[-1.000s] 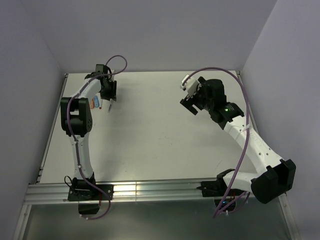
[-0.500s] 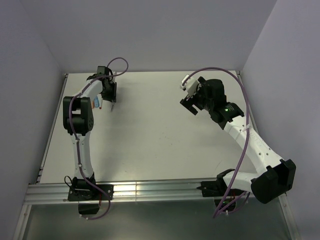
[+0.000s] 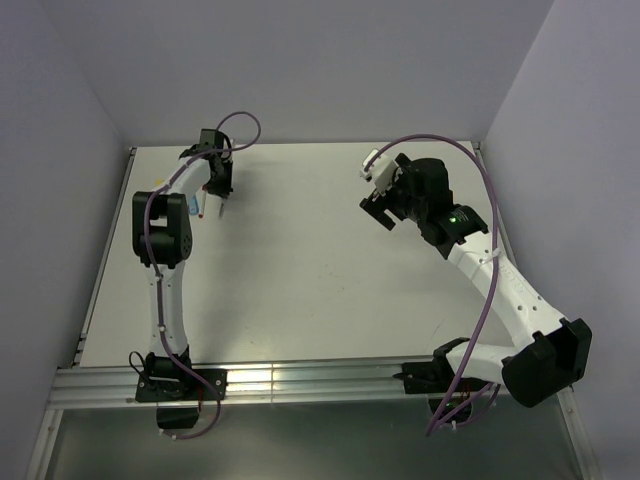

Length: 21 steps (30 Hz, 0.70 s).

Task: Insert the pens into the pen caps

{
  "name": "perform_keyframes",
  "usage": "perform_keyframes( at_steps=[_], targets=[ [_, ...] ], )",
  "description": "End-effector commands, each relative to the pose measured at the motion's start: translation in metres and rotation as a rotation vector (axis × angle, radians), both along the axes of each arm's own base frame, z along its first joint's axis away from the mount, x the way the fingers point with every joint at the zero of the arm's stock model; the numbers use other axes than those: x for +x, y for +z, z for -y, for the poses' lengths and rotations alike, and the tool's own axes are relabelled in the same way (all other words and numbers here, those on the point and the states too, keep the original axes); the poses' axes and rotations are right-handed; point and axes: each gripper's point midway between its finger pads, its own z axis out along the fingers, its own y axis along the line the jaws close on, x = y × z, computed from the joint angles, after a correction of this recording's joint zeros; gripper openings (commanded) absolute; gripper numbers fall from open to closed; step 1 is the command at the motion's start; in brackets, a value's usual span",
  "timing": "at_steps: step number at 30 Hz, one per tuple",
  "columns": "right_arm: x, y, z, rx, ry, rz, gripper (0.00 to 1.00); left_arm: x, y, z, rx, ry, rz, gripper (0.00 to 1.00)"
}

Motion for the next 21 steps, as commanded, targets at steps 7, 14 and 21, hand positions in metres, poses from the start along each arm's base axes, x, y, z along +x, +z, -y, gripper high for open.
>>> perform_keyframes(
  at_steps=[7,14,21],
  targets=[
    [0.003,0.024,0.001,0.017,-0.003,0.060,0.94,-0.002,-0.037,-0.050,0.195,0.040,-0.043,0.17],
    [0.003,0.021,-0.002,0.028,0.003,0.047,0.94,-0.005,-0.036,-0.058,0.235,0.033,-0.042,0.30],
    [0.003,0.019,-0.001,0.024,0.003,0.047,0.94,-0.002,-0.021,-0.051,0.204,0.015,-0.020,0.41]
  ],
)
